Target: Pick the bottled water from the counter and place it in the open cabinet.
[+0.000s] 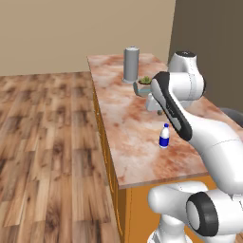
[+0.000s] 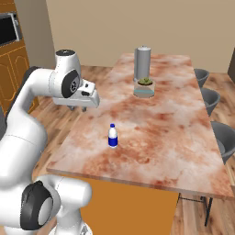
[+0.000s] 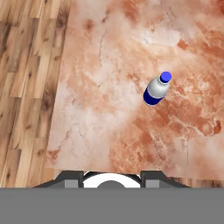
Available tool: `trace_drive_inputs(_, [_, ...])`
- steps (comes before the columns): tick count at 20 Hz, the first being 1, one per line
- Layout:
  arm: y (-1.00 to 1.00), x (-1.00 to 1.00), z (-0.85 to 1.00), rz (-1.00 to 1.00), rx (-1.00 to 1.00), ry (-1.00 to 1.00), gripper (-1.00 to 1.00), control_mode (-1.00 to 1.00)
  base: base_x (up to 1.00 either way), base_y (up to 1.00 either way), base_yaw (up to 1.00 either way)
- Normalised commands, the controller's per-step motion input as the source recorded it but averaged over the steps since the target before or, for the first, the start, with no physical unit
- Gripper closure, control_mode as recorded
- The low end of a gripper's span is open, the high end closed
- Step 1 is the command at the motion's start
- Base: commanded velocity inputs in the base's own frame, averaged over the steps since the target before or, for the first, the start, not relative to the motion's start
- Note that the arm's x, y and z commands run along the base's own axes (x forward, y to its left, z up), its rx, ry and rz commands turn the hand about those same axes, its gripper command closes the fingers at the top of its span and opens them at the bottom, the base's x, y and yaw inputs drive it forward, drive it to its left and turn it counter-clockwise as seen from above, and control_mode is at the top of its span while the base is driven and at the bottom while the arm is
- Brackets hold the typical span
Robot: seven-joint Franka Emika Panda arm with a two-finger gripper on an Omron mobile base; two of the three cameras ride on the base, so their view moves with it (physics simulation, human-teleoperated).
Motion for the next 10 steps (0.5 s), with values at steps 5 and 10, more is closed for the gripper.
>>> trace_drive_inputs(5, [-0.11, 0.12, 0.0, 0.02, 0.03, 0.04, -1.0, -1.0, 0.0, 0.0, 0.0])
trace_drive_inputs(10, [-0.08, 0.0, -0.04, -0.02, 0.01, 0.0, -1.0, -1.0, 0.0, 0.0, 0.0])
